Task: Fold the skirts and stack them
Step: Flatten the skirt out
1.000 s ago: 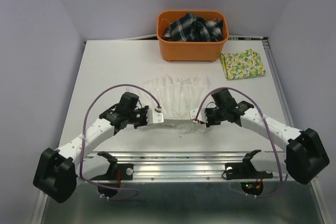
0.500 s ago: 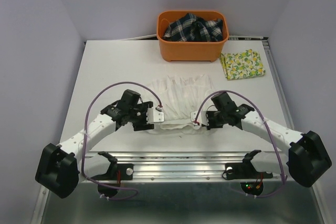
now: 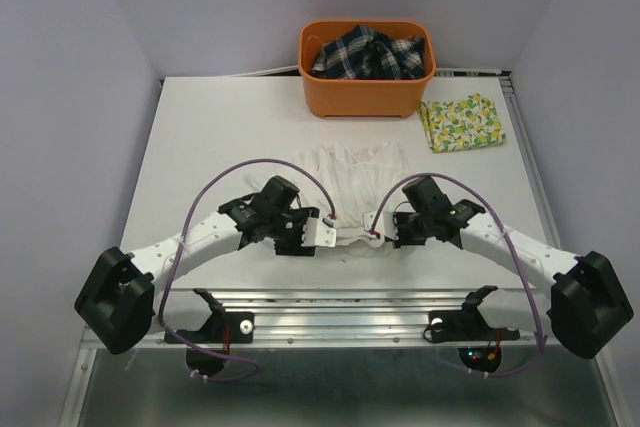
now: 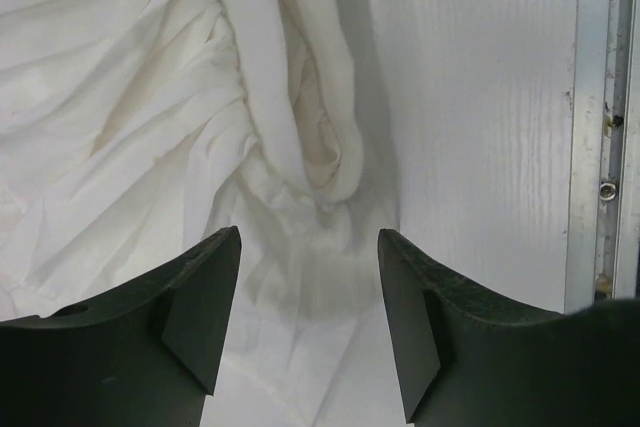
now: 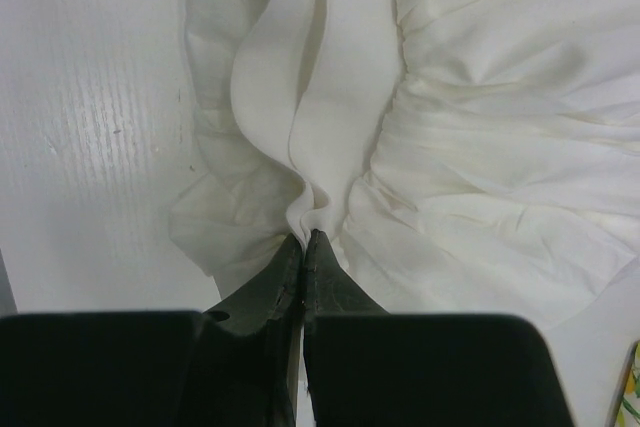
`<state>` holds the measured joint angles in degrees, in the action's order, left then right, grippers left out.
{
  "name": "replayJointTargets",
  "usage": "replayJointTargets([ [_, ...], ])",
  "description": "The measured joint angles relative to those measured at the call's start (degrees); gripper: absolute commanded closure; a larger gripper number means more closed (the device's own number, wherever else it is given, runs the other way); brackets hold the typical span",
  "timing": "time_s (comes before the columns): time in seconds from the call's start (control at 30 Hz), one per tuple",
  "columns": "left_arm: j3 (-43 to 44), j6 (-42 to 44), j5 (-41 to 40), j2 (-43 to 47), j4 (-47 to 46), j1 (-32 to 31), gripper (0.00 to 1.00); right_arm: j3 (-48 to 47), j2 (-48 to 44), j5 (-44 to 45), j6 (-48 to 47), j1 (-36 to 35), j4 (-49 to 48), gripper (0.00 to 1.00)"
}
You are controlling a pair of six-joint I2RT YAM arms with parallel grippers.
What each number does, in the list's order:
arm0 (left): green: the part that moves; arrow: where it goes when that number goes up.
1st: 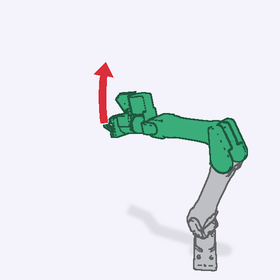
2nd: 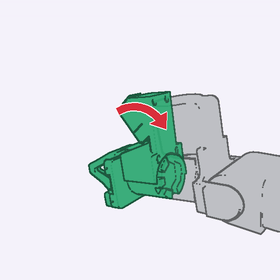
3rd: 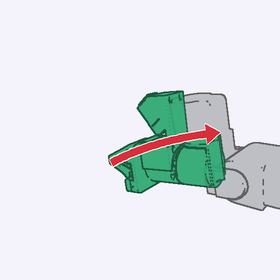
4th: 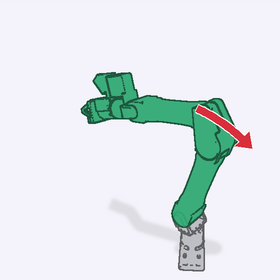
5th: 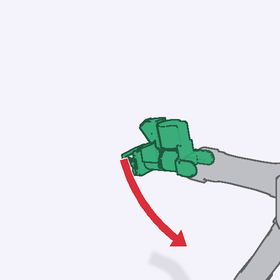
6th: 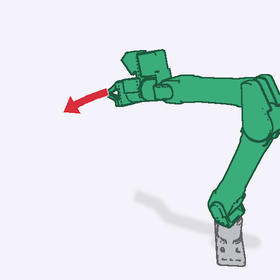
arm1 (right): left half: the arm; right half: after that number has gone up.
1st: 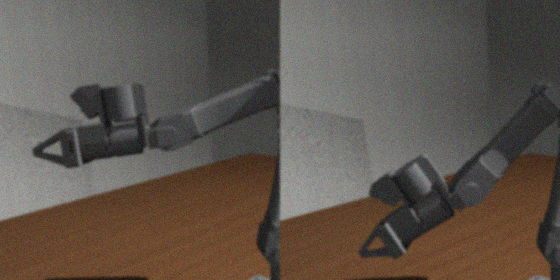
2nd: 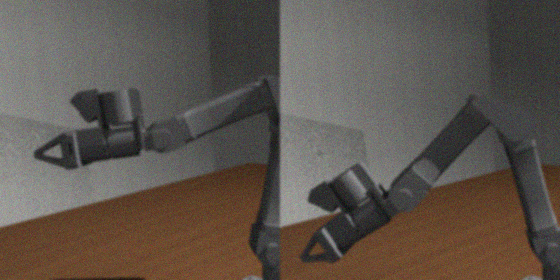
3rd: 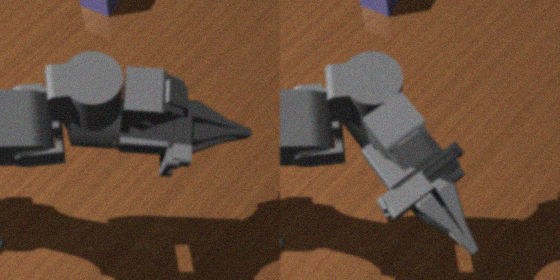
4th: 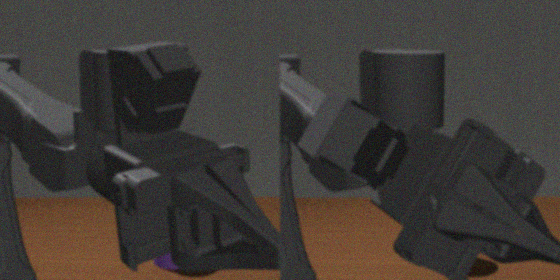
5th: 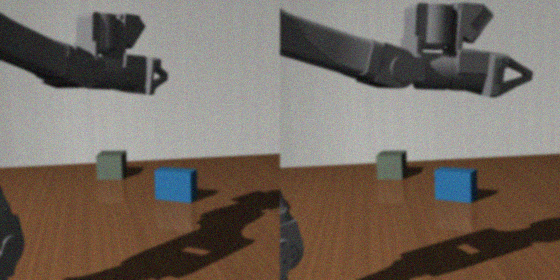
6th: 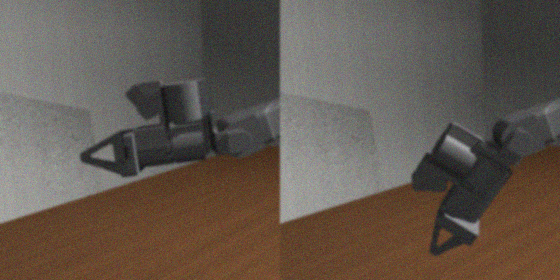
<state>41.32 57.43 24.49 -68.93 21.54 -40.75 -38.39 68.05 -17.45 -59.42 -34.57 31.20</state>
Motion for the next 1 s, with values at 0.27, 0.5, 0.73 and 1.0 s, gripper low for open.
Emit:
replayJointTargets([
  [0.27, 0.0, -1.36, -3.45, -6.6, -4.04, -4.83, 0.51, 0.79, -2.12, 0.96, 0.7, -0.02, 0.17, 0.99],
  [0.5, 0.0, -3.32, -5.77, -8.98, -8.5, -5.55, 1.0, 1.11, -2.62, 1.64, 1.22, -0.02, 0.26, 0.99],
  [0.73, -1.88, -10.86, -20.41, -6.73, -19.93, -5.7, 1.0, 1.09, -2.78, 5.49, 5.86, 0.13, 0.0, 0.99],
  [1.0, -4.33, -14.05, -33.97, 6.47, -34.88, 1.53, 1.0, -7.02, -4.11, 3.96, 10.23, 8.81, -4.61, 0.99],
])
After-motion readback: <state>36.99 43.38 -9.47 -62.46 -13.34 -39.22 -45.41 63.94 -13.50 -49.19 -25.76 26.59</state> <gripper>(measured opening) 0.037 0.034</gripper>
